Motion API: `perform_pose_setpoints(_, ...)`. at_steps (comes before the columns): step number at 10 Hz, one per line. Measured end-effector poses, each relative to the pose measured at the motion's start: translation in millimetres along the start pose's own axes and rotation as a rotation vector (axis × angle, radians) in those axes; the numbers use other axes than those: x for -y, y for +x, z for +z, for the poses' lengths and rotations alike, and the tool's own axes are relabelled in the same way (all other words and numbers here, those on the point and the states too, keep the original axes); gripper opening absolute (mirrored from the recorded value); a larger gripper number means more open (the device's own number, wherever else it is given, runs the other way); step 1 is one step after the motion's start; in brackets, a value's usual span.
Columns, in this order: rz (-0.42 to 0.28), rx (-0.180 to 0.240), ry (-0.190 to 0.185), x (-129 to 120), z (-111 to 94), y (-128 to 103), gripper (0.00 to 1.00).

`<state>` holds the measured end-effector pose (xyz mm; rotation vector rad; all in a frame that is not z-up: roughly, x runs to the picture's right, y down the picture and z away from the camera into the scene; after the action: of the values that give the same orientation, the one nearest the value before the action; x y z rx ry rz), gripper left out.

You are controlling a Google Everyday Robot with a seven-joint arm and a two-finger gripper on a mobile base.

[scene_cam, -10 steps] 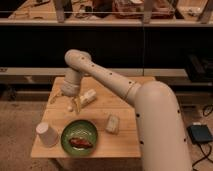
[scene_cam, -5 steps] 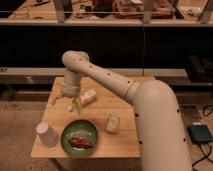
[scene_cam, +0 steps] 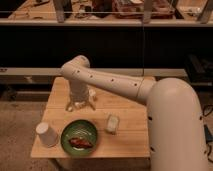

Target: Drag the ceramic bowl in a circle

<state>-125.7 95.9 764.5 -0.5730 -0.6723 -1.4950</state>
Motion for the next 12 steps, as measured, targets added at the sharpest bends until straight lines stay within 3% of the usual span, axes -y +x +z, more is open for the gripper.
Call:
perform_pose_setpoints(3, -0.025, -0.004, 0.011, 5.4, 1.2, -1.2, 0.8)
perform_pose_setpoints(6, -0.137, -0.039, 0.081, -5.1, 14.2, 9.2, 0.8)
perform_pose_setpoints(8, -0.25, -0.094, 0.147, -44.1, 19.6, 17.1, 0.8)
perform_pose_setpoints(10, -0.334, -0.135, 0.183, -90.7, 22.8, 18.0, 0.8)
perform_pose_setpoints(12, -0.38, -0.162, 0.201, -114.5, 24.0, 17.1, 0.8)
